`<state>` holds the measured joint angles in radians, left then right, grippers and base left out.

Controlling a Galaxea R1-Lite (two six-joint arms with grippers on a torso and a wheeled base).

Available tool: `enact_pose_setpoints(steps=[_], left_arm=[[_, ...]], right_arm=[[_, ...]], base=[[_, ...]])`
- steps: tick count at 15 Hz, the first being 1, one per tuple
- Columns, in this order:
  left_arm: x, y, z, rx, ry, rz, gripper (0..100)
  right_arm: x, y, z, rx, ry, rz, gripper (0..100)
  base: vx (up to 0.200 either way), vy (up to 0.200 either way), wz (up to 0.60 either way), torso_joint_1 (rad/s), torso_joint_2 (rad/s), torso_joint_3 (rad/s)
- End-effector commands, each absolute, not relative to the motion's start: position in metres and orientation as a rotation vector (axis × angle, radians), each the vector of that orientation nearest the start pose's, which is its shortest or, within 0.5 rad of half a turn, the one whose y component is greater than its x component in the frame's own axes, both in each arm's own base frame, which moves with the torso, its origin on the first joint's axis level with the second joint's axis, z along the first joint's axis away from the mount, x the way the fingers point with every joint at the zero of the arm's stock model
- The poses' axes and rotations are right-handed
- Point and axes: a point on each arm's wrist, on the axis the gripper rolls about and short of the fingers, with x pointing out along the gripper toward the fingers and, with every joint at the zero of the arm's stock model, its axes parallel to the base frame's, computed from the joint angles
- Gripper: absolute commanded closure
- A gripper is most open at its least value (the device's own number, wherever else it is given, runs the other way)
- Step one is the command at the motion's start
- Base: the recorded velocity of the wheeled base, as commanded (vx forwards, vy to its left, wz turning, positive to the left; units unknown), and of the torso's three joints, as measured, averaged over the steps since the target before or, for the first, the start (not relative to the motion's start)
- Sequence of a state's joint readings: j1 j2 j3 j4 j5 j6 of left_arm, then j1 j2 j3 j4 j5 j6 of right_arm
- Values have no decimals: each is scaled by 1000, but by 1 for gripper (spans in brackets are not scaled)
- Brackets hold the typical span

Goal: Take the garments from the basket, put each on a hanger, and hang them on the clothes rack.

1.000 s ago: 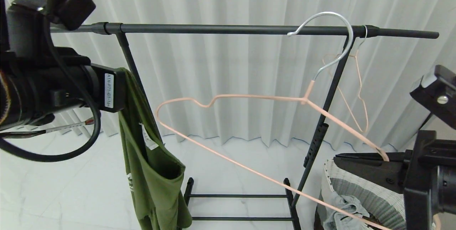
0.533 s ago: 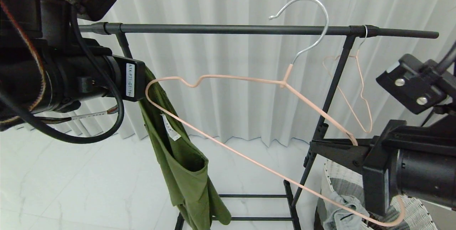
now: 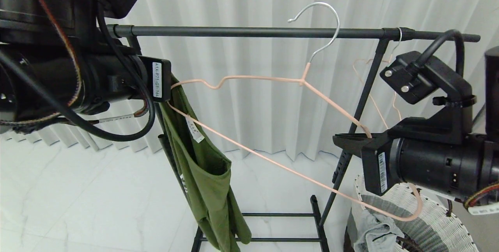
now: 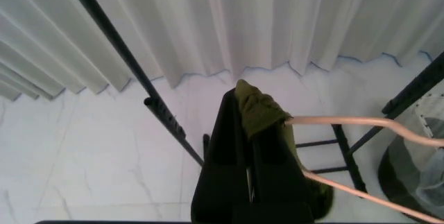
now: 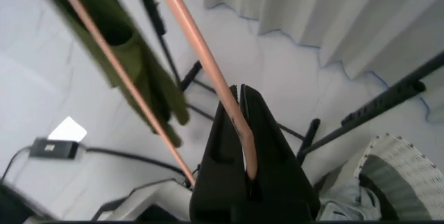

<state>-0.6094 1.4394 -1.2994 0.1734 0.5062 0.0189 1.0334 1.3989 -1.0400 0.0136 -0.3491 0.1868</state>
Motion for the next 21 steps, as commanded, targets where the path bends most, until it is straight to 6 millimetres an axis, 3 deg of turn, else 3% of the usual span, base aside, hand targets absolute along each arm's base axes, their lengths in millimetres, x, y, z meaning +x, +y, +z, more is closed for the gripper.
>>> enact_pose_setpoints(steps=[1,4,8,15,21], left_arm=[[220,-145,311,150,284,-45,100],[230,-159,310,126,284,-30,100],[233,-170,313,112,275,-53,100],[228,-172,317,81,263,-67,100],[220,-163,323,72,251,-59,100]], right_arm=[[139,203,263,-63,367,579,100],[145,213,264,-12,333,571,100],[125,231,258,-32,355,664,100],[138,264,235,41,421,637,100],[150,246,240,92,407,507,100]], base=[[0,0,0,0,0,0],[0,0,0,0,0,0],[0,0,0,0,0,0],[0,0,0,0,0,0],[0,0,0,0,0,0]])
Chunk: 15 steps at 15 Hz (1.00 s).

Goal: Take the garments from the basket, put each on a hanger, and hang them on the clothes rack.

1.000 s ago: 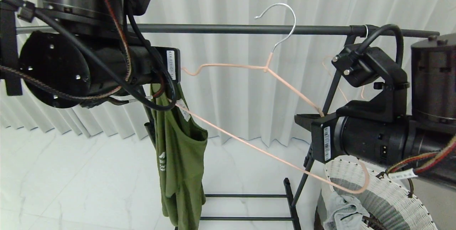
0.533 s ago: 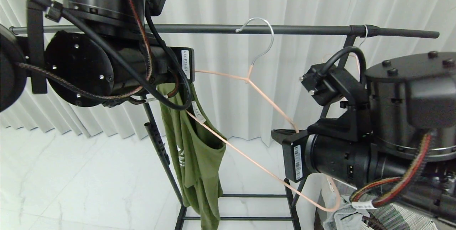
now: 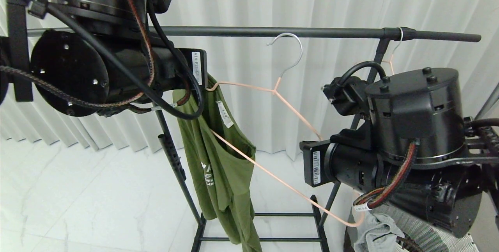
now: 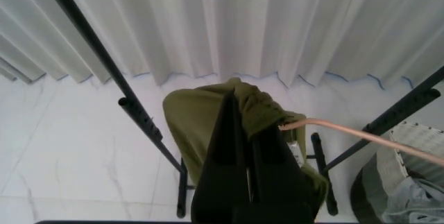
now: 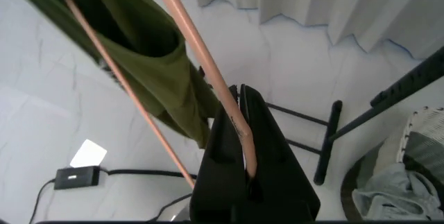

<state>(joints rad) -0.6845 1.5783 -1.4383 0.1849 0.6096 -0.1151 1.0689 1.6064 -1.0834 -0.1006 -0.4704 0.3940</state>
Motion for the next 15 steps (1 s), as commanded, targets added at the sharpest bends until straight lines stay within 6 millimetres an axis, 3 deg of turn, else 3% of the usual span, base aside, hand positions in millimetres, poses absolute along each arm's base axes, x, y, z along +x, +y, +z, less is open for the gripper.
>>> enact_pose_setpoints(steps=[1,7,15], left_arm=[[218,-163,324,70,247,-65,100],[190,-194,327,41,241,-217,100],[171,-210,328,13,241,-305,100]], right_arm=[[151,245,241,93,405,500,100],[156,261,246,115,380,541,100],[154,281,236,90,401,615,100]], base=[[0,0,0,0,0,0],[0,0,0,0,0,0],[0,0,0,0,0,0]])
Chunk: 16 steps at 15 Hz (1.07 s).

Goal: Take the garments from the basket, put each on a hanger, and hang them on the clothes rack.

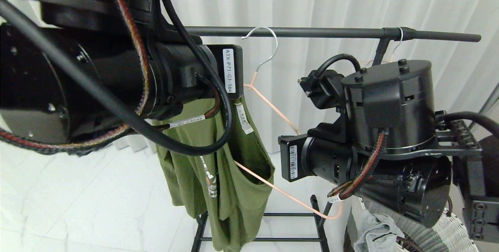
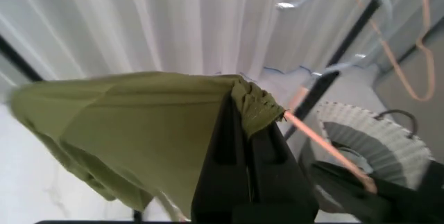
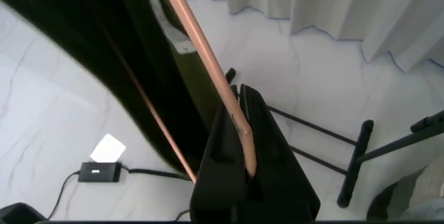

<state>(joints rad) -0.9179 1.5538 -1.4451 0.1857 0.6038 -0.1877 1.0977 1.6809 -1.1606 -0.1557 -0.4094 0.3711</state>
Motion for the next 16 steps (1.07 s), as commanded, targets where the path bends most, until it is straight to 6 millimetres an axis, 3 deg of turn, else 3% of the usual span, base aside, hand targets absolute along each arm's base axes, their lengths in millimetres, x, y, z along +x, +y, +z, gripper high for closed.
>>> enact_pose_setpoints(steps=[1,6,16], left_arm=[[167,-212,328,10,241,-320,100],[165,-210,327,4,245,-323,100],[157,-199,315,65,269,-340,100]], right_arm=[[155,283,235,92,399,616,100],[155,282,237,115,353,615,100],[153,275,240,79,101,629,100]], base=[[0,0,0,0,0,0],[0,0,0,0,0,0],[0,0,0,0,0,0]])
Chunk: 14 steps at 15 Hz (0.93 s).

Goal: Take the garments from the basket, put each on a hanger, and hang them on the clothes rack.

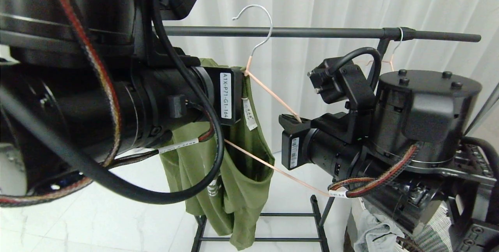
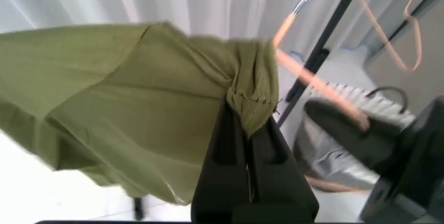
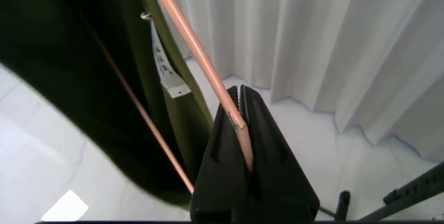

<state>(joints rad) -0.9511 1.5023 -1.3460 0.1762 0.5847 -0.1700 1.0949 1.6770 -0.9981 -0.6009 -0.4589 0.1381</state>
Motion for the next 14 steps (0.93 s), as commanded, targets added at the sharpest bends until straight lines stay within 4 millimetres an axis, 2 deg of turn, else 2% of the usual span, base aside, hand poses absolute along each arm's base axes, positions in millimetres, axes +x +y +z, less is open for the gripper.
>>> enact_pose_setpoints(steps=[1,2,3,7,11,13,14], left_arm=[[155,-195,311,96,273,-343,100],[153,-194,309,106,277,-346,100],[151,-193,307,109,280,-348,0],[146,-185,304,114,287,-345,0],[115,-142,293,212,264,-373,0],[99,-116,299,280,203,-515,0],[97,-104,299,342,171,-571,0]], right_arm=[[153,274,243,76,76,630,100],[153,273,246,74,51,630,100],[153,273,248,72,28,632,100],[154,270,255,64,-29,625,100],[159,243,247,-26,-40,574,100],[153,230,242,-59,-36,600,100],[149,225,239,-76,-30,618,100]], base=[[0,0,0,0,0,0],[0,0,0,0,0,0],[0,0,0,0,0,0],[0,0,0,0,0,0],[0,0,0,0,0,0],[0,0,0,0,0,0],[0,0,0,0,0,0]])
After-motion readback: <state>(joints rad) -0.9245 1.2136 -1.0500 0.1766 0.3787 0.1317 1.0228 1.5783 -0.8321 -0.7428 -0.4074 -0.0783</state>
